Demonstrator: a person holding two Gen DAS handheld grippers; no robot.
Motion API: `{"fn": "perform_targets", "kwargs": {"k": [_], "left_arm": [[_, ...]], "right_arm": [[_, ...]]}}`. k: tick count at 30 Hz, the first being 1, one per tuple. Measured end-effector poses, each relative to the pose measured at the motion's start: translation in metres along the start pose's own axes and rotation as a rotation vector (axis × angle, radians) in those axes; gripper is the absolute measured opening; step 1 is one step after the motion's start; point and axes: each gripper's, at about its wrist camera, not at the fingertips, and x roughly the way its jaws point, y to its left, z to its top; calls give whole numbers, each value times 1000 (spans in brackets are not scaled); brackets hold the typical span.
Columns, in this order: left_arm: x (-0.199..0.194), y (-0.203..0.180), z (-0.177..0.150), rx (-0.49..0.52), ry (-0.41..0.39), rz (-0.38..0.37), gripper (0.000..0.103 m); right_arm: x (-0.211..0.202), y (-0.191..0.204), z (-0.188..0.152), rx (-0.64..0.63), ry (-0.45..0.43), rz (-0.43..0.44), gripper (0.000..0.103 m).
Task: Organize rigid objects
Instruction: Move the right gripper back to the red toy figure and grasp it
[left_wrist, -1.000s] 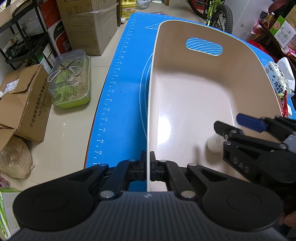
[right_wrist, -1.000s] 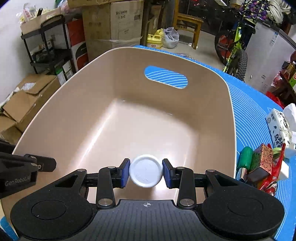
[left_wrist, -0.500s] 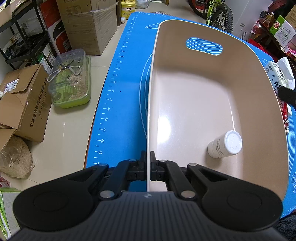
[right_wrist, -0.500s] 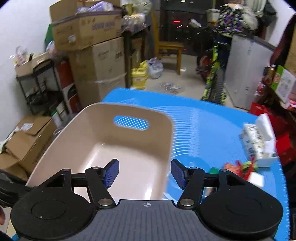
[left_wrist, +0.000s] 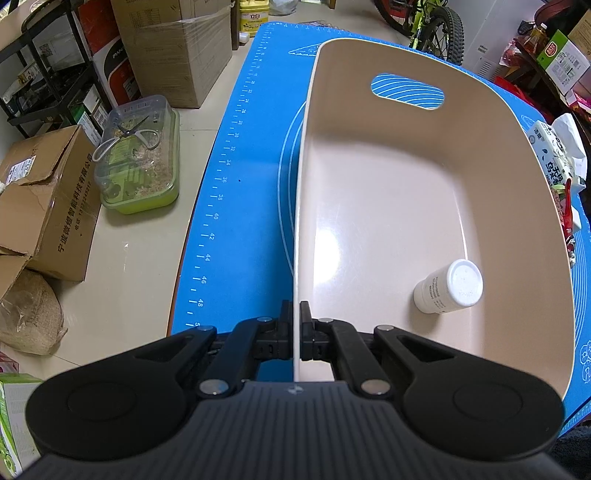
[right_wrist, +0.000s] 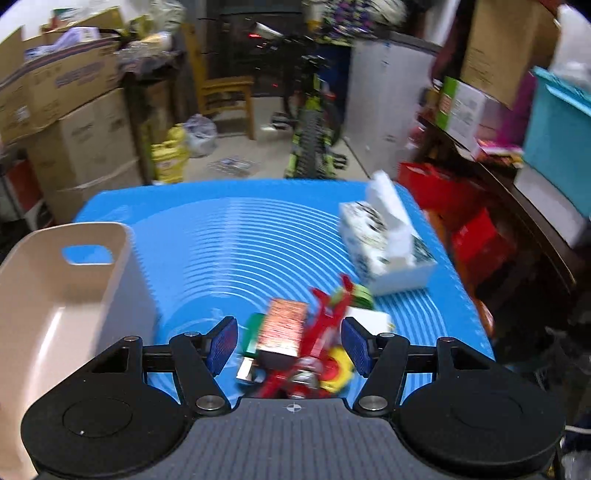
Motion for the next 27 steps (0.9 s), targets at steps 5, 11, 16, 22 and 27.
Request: {"fn": "perform_targets", "kwargs": {"k": [5,11,16,22,27], "left_arm": [[0,0,1,-3,2,-1,4],[0,0,1,-2,2,1,4],[0,0,0,2,2,8,4],[0,-1,0,4,3,11,4],[-1,0,0,6,2,12,4]], "right_arm": [[22,-16,-13,11,28,-30,69],[41,-18,-25,2,46,-42,69],[47,-16,-25,25,44,-2,69],[60,-7,-26,15,58,2,69],[72,-1,-24,7,76,-12,65]]}}
